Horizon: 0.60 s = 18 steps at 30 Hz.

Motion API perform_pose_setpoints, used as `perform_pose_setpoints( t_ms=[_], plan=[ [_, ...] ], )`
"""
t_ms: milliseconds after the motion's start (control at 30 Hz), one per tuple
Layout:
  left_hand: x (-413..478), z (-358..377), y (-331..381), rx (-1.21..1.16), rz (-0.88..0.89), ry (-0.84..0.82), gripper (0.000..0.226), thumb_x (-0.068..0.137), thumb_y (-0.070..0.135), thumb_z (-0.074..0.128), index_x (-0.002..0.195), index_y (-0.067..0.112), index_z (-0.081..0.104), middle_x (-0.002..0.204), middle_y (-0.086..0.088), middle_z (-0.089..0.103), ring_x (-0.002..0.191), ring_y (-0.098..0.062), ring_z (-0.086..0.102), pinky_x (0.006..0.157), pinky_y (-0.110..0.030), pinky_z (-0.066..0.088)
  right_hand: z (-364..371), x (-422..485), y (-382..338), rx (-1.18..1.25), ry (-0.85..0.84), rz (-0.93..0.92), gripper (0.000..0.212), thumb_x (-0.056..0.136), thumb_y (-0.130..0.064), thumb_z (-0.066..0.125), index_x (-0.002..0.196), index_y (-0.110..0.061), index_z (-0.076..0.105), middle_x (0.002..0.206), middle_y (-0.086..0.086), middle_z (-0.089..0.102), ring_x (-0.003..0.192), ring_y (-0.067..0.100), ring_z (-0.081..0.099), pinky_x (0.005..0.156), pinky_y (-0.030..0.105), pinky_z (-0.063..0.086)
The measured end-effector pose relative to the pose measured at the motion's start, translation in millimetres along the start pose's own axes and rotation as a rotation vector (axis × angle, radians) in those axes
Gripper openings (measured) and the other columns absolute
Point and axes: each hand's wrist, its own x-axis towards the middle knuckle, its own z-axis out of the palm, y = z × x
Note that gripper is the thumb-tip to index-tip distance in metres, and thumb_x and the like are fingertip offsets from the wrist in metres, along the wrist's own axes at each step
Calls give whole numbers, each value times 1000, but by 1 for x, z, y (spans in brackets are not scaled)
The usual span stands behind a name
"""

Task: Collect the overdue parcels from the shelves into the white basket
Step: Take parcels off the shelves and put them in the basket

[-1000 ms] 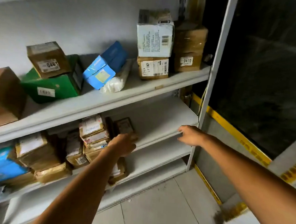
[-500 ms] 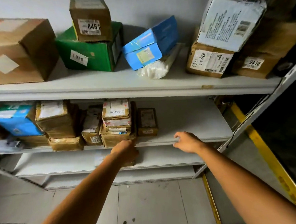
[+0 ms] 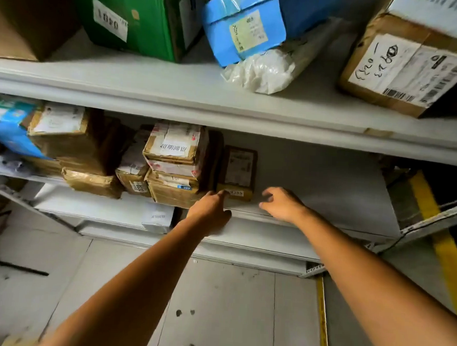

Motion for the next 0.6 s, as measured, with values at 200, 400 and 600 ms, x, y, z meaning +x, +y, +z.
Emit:
perform_pose_setpoints(
  t_ms=[200, 400, 600],
  plan=[
    [21, 18, 7, -59, -162, 70, 56, 95, 28, 60, 146, 18, 39, 134, -18, 53, 117, -34, 57, 97, -40, 49, 0, 51, 16, 21, -17, -86, 46, 86, -38, 67, 127, -17, 61, 127, 9, 64, 113, 28, 61, 96, 35, 50],
    [41, 39, 22, -222, -271, 157, 66, 93, 24, 62, 149, 12, 30, 140, -20, 44, 124, -39, 50, 103, -44, 44, 4, 88, 13, 146, -12, -146, 29, 88, -39, 66, 111, -22, 68, 116, 10, 69, 104, 30, 64, 90, 39, 53],
    [58, 44, 23, -361, -308, 226, 39, 91, 18, 65, 128, 7, 57, 113, -16, 66, 102, -31, 64, 79, -30, 49, 7, 106, 16, 194, 22, -129, 36, 87, -39, 64, 117, -19, 64, 115, 8, 68, 100, 29, 64, 87, 41, 55]
  ],
)
